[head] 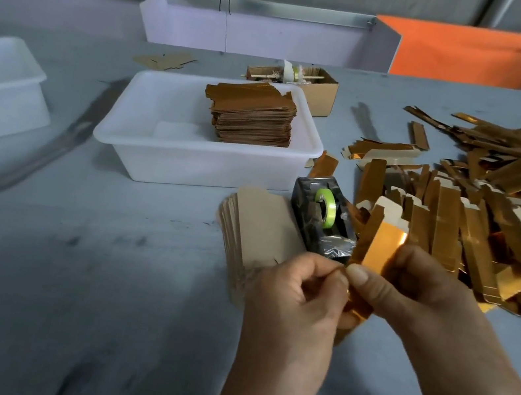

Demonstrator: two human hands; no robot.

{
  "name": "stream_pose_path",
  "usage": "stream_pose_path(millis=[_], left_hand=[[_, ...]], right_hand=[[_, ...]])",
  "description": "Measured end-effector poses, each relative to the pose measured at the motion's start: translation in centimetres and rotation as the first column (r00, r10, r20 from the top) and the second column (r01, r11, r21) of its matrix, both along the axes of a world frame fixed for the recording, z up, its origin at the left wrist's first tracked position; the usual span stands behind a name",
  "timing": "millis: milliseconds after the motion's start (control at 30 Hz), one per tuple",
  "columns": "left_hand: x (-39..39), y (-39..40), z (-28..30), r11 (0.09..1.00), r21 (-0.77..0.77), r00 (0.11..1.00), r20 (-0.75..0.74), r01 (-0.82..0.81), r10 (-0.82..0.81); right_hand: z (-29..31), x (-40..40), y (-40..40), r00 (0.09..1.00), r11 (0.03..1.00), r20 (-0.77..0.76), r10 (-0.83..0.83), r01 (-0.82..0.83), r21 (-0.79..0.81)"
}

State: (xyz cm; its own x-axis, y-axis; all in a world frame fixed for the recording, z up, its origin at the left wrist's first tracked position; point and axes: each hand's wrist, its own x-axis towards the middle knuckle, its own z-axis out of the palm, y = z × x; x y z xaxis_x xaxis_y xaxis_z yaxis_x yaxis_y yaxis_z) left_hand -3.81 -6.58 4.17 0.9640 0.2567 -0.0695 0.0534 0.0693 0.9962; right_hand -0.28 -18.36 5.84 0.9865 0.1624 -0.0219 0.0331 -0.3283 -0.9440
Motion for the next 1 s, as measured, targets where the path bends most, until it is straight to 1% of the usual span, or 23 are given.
stream_pose_path(millis=[67,200,300,367,433,467,500,533,567,600,633,667,700,733,767,833,900,967,1000], left_hand=[[-0.1,0.3,0.0,0.999,-0.049,0.999,-0.04,0.014,-0.016],[-0.1,0.5,0.1,0.995,-0.101,0.996,-0.091,-0.012,0.003],[0.3,1.0,-0.1,0.984,-0.175,0.988,-0.156,-0.027,-0.001],[0.5,1.5,0.0,0.989,-0.148,0.983,-0.18,0.016,-0.043],[0.8,2.1,0.0,0.997,-0.044,0.984,-0.167,0.062,-0.069],[1.0,2.3,-0.1,0.997,0.054,0.989,-0.144,0.052,-0.044],[1.3,2.6,-0.4,0.98,0.201,0.994,-0.104,0.0,0.021],[1.7,3.0,-0.7,0.925,0.372,0.993,-0.051,-0.083,0.11],[2.1,3.4,-0.9,0.824,0.541,0.98,0.007,-0.169,0.197],[2.4,3.7,-1.0,0.705,0.671,0.963,0.058,-0.232,0.262],[2.6,4.0,-1.0,0.611,0.745,0.948,0.09,-0.267,0.304],[2.8,4.2,-1.3,0.563,0.778,0.942,0.106,-0.278,0.319],[3.1,4.3,-1.6,0.532,0.803,0.943,0.105,-0.268,0.316],[3.3,4.4,-2.0,0.5,0.83,0.946,0.095,-0.247,0.31],[3.4,4.4,-2.3,0.477,0.852,0.951,0.073,-0.216,0.299],[3.7,4.3,-3.0,0.486,0.856,0.958,0.038,-0.177,0.283],[4.0,4.3,-3.3,0.515,0.835,0.955,0.039,-0.194,0.296],[4.1,4.3,-3.7,0.52,0.827,0.95,0.051,-0.213,0.308],[4.2,4.4,-3.9,0.525,0.822,0.949,0.058,-0.222,0.311]], right_hand=[[-0.2,0.0,0.1,0.998,0.999,-0.063,0.006,-0.003,0.05],[-0.3,0.1,0.0,0.994,0.999,-0.104,0.034,-0.036,-0.025],[-0.1,0.3,-0.3,0.991,0.996,-0.111,0.077,-0.082,-0.04],[-0.2,0.6,-0.5,0.987,0.995,-0.13,0.094,-0.097,-0.017],[-0.3,0.9,-0.6,0.982,0.997,-0.169,0.081,-0.079,0.016],[-0.2,1.2,-0.6,0.981,0.998,-0.182,0.065,-0.06,0.033],[-0.1,1.7,-0.8,0.982,0.999,-0.183,0.038,-0.031,0.043],[0.2,2.4,-1.1,0.986,1.0,-0.164,-0.006,0.01,0.024],[0.3,3.5,-1.6,0.992,0.997,-0.103,-0.071,0.067,-0.039],[0.5,4.9,-2.2,0.988,0.976,-0.006,-0.154,0.152,-0.156],[0.7,6.4,-2.9,0.967,0.92,0.114,-0.226,0.251,-0.303],[0.8,7.7,-3.5,0.932,0.823,0.233,-0.277,0.355,-0.444],[0.7,8.6,-3.9,0.896,0.717,0.331,-0.295,0.437,-0.543],[0.2,9.2,-4.1,0.871,0.64,0.4,-0.286,0.484,-0.596],[-0.6,9.4,-4.0,0.857,0.605,0.448,-0.255,0.503,-0.617],[-2.3,8.9,-3.4,0.839,0.588,0.517,-0.166,0.506,-0.632],[-3.8,8.8,-3.0,0.847,0.609,0.526,-0.079,0.459,-0.647],[-4.6,9.3,-2.8,0.898,0.627,0.44,-0.02,0.353,-0.694],[-4.9,9.8,-2.9,0.931,0.599,0.365,0.01,0.287,-0.748]])
